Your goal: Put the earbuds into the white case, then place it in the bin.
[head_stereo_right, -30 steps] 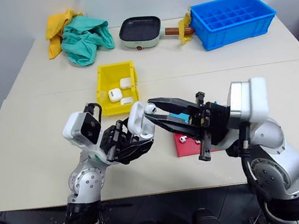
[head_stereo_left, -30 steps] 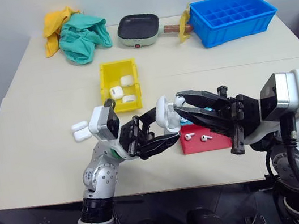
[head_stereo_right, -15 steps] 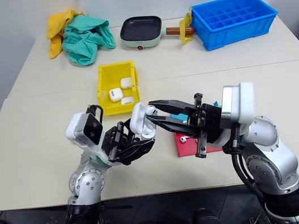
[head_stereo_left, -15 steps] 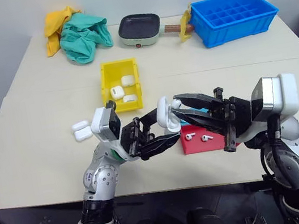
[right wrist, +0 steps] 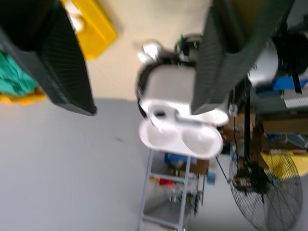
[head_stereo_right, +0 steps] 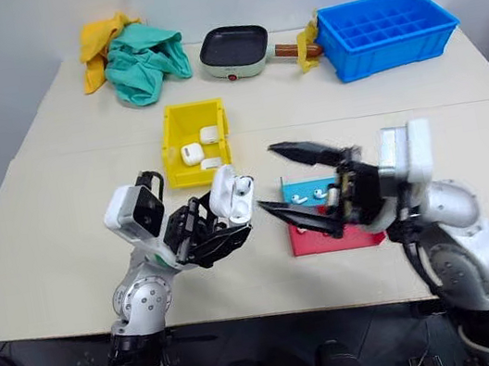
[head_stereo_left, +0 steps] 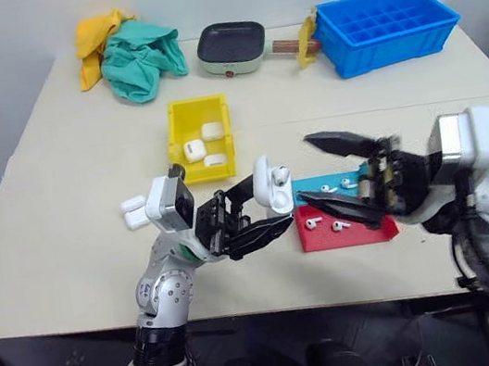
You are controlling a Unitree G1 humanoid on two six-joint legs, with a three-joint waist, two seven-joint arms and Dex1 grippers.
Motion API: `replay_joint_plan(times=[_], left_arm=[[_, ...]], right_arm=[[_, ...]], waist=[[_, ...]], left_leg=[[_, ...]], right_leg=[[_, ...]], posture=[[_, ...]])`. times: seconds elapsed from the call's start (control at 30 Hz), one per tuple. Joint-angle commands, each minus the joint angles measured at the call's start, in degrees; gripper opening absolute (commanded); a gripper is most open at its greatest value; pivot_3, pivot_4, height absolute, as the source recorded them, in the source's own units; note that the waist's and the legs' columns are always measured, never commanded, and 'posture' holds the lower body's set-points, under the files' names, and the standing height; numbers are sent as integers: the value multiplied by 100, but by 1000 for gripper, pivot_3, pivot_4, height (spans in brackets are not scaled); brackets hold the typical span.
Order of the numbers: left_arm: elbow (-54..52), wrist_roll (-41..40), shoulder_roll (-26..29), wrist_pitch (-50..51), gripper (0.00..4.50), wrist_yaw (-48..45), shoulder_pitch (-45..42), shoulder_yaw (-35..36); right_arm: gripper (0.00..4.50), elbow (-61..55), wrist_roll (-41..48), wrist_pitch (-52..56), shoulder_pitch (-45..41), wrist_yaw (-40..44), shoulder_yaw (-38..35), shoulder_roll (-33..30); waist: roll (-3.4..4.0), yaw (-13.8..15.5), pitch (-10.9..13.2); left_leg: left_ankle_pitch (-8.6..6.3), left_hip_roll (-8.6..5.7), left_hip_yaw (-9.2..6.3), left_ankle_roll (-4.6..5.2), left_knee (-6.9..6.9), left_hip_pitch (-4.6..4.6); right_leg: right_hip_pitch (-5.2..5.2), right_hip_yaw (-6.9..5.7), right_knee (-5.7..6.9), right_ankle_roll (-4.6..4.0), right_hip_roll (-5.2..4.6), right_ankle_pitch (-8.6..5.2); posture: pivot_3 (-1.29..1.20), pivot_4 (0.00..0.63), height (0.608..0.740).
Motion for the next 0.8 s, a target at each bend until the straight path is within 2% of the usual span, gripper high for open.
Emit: replay_joint_plan(times=[0.03, 0.1, 0.17, 0.23, 0.33, 0.47, 0.57, 0.73, 0.8], left_arm=[[39, 140, 265, -208, 2790, -234, 247, 197], [101, 203, 403, -308, 2790, -335, 356, 277], [135, 260, 482, -405, 2790, -349, 447, 335], [162, 293, 523, -434, 2790, -322, 518, 364], [163, 361, 498, -548, 2790, -291, 596, 376], [81, 390, 495, -608, 2790, -241, 695, 362], [43, 389, 500, -615, 2790, -214, 719, 362], [22, 434, 466, -689, 2790, -147, 701, 345], [14, 454, 445, -720, 2790, -111, 699, 324]], right_arm=[[4476, 215, 353, 147, 794, 137, -1421, -549], [4476, 715, -137, -125, 1832, 1039, -2171, -991], [4476, 1565, -781, -857, 2753, 1772, -2662, -1179], [4476, 2436, -1279, -1546, 3221, 2020, -2868, -1157], [4476, 3282, -1978, -2135, 3507, 1838, -2815, -1172], [4476, 2981, -1859, -1919, 3225, 1841, -2448, -1302], [4476, 2447, -1733, -1031, 2761, 1584, -2061, -1669], [4476, 2036, -1611, 275, 1106, 1614, -939, -2633], [3846, 2075, -1748, 654, 361, 1615, -352, -2811]], waist=[[1, -15, 0], [0, 46, 0], [0, 96, 0], [-1, 100, 1], [0, 29, 0], [9, -155, -1], [21, -210, -7], [24, -144, -8], [22, -77, -7]], left_leg=[[-2, -1, 1, 3, -2, -1], [-2, -2, -2, 4, -8, -8], [-4, -1, -7, 7, -7, -16], [-5, -3, 5, 11, -5, -20], [-5, -5, 23, 17, 9, -9], [2, 0, 44, 11, -3, 19], [7, 7, 53, 3, -18, 45], [7, 7, 51, 3, -17, 39], [6, 8, 36, 2, -17, 33]], right_leg=[[0, 0, -2, 0, -1, 0], [-2, -7, -5, 0, -1, 0], [-2, -14, -5, 0, 1, 0], [-1, -9, -5, 2, 2, 1], [4, 8, -10, 5, 0, 2], [14, 32, -2, 4, 4, 2], [27, 39, 2, 2, 9, 1], [15, 39, 5, 3, 5, 2], [12, 28, 0, 2, 4, 2]], posture=[[0, 150, 740], [0, 150, 740], [0, 150, 740], [0, 150, 740], [0, 150, 740], [0, 150, 740], [0, 150, 740], [0, 150, 740], [0, 150, 740]])
